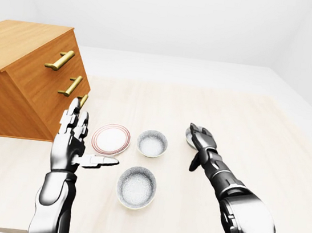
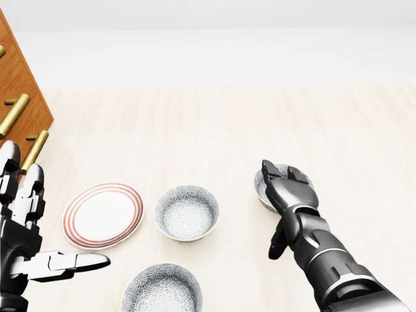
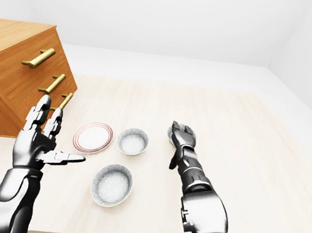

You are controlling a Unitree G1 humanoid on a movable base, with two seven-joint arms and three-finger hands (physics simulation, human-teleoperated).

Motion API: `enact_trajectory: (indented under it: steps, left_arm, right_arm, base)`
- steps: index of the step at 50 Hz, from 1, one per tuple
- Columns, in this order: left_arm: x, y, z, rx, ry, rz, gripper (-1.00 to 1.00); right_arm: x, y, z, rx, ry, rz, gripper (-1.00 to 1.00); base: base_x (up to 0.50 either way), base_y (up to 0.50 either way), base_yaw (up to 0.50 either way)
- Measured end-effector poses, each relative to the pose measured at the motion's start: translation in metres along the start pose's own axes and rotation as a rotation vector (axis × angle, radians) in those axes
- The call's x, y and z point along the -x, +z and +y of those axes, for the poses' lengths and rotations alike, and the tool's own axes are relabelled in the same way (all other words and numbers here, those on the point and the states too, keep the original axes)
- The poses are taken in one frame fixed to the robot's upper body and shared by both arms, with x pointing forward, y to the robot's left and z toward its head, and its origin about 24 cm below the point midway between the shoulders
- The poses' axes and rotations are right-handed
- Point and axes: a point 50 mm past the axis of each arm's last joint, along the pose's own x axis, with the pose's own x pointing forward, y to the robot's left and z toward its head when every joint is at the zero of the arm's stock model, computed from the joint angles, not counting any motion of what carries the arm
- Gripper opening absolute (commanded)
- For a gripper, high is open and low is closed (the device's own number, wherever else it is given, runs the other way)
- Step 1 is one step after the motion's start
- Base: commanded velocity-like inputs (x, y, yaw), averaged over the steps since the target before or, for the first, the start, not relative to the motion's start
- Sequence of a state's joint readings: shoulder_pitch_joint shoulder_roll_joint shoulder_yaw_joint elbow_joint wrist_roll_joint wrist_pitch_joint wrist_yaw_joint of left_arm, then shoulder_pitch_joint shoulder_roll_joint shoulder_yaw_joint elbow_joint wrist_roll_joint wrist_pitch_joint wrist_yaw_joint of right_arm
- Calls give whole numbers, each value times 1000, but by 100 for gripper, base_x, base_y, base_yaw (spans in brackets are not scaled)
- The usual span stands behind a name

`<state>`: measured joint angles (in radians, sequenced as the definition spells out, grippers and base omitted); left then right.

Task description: Stack the bowl at the front on the bowl in the middle.

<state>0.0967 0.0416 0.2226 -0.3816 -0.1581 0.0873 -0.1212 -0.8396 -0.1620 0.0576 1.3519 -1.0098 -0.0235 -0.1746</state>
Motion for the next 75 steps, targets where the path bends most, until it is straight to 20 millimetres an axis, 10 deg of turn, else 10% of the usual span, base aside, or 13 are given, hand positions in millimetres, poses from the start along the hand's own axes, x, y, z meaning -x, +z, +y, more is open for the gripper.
enact_trajectory:
  steps: [5,8,47,75]
  left_arm:
    - [1,-2,1,4,2,7,100]
    - [1,-2,1,7,3,10,100]
    - [0,-6,3,25,13,22,100]
    - [1,-6,2,21,14,23,100]
  right_arm:
    - [0,-4,0,19,9,20,100]
    - [0,-5,-2,33,0,26,-100]
    - [-1,15,-44,77,-282,-148,-100]
    - [94,57,-38,152,-494,-424,-100]
  base:
    - [0,0,0]
    - [0,0,0]
    - [0,0,0]
    - [0,0,0]
